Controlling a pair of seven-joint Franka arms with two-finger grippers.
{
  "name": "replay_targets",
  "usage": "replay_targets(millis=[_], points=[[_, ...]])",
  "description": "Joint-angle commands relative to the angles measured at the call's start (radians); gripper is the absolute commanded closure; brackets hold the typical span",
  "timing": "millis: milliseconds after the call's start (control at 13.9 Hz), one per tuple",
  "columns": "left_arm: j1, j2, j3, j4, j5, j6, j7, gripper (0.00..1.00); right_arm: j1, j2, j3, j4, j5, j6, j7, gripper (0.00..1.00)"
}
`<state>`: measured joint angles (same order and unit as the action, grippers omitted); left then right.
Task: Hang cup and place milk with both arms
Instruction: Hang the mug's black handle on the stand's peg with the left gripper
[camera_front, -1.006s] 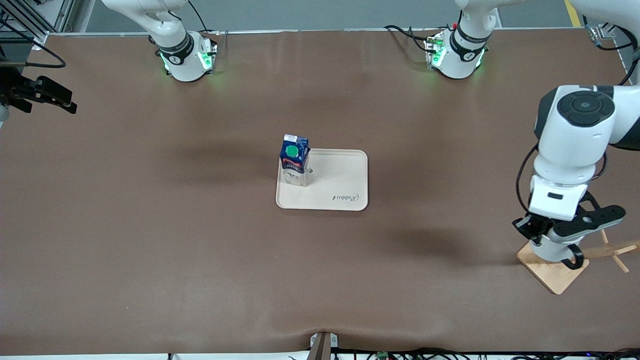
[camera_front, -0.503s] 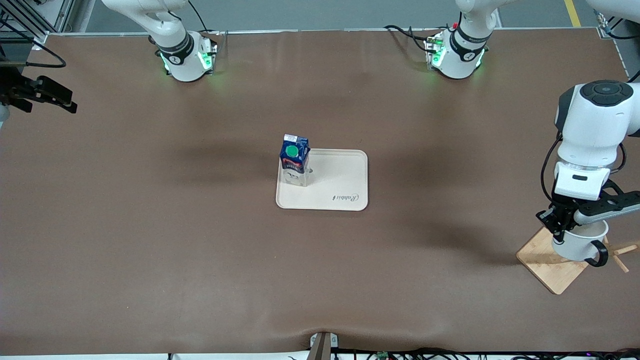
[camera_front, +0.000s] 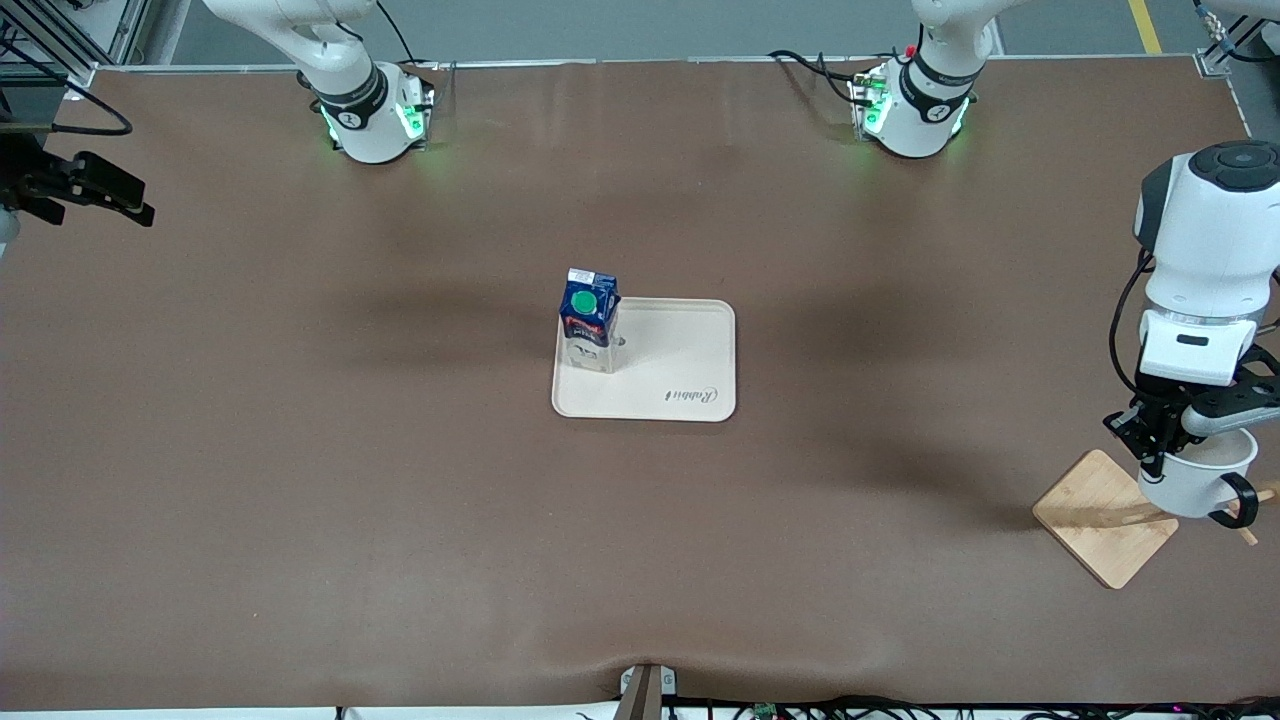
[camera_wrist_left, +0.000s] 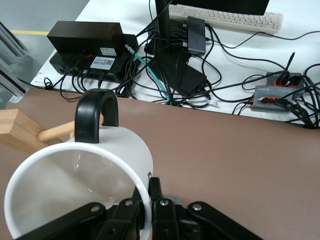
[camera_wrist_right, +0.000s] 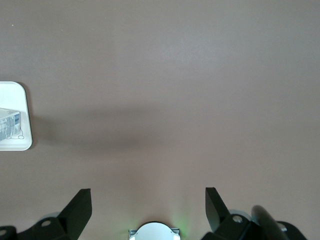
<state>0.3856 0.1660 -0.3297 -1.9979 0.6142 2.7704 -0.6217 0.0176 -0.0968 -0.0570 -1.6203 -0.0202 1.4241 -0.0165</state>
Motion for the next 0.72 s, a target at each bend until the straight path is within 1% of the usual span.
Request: replay_targets(millis=[0,287,503,575,647], points=[[0.047,-0.011,-0.011,-0.035,0.022,0.057,0.003,1.0,-0.005,-0.012,0.002,-0.009,0.016,-0.004,-0.002,0.0],[0.062,0.007,-0.012,-0.036,0.022,0.083,0.0,1.0,-0.005,-0.012,0.002,-0.009,0.016,-0.004,-0.002,0.0],[0.065,0.046,-0.014,-0.029,0.018,0.092,-0.01,0.99,-0.005,-0.012,0.002,-0.009,0.016,-0.004,0.0,0.0],[0.065,0.047,-0.012,-0.025,0.018,0.092,-0.007,0.67,-0.005,-0.012,0.002,-0.009,0.016,-0.005,-0.002,0.0],[0.067,0.049,-0.014,-0.024,0.012,0.092,-0.007,0.01,-0.005,-0.012,0.002,-0.009,0.016,-0.004,0.0,0.0]])
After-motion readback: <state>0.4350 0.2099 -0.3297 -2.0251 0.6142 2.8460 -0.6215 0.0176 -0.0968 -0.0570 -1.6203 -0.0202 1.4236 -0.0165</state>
